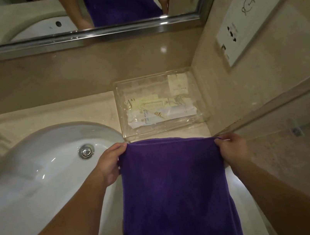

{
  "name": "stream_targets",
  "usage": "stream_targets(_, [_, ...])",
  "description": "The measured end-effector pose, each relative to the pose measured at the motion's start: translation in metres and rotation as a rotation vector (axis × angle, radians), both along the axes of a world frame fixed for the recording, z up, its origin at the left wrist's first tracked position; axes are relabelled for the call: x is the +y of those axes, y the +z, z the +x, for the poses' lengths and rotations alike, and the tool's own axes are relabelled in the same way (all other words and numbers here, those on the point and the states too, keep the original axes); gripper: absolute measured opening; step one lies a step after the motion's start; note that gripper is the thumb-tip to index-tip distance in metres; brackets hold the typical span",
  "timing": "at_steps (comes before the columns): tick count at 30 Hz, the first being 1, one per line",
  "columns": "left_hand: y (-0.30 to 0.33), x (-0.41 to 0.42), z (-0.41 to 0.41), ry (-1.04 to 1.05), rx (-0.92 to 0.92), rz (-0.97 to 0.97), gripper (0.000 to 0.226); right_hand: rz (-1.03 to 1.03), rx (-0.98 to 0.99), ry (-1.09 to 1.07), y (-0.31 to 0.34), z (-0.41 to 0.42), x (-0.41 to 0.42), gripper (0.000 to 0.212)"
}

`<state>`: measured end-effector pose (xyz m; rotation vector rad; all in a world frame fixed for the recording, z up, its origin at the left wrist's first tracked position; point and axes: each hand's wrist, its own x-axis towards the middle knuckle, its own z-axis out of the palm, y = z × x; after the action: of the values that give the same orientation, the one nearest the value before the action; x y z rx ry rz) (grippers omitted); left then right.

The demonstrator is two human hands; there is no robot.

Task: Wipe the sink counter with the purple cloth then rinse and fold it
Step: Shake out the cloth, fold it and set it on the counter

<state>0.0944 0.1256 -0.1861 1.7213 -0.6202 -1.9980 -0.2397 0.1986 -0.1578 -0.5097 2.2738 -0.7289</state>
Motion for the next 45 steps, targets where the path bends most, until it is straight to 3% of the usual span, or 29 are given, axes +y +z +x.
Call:
stream_targets(4, [-0.007,-0.002,0.003,0.064,0.106,0.026,0.015,0.063,0.025,0.108,0.005,0.0,-0.003,0.016])
stream_targets(10, [-0.003,-0.007,0.011,-0.022,-0.001,-0.068,0.016,0.104,-0.032,0.222,0.006,0.002,-0.001,0.01])
stream_targets(16, [0.015,-0.005,0.015,-0.03,-0.025,-0.154,0.017,-0.019,-0.052,0.168,0.014,0.003,0.005,0.009])
stream_targets(21, [0.034,0.001,0.017,-0.078,-0.168,-0.294,0.011,-0.098,-0.146,0.107,0.036,-0.003,0.017,0.011])
stream_targets(31, [0.105,0.019,0.05,-0.477,-0.496,-0.582,0.006,-0.116,-0.162,0.348,0.108,-0.009,0.036,0.01])
stream_targets(34, [0.135,0.034,0.062,-0.463,-0.514,-0.635,0.009,-0.07,-0.237,0.376,0.138,-0.008,0.047,0.004])
stream_targets(39, [0.195,0.067,0.072,-0.347,-0.45,-0.711,0.01,-0.058,-0.403,0.355,0.196,0.0,0.058,0.013])
stream_targets(45, [0.278,0.085,0.086,-0.163,-0.335,-0.859,0.015,-0.169,-0.341,0.46,0.281,0.011,0.06,0.012])
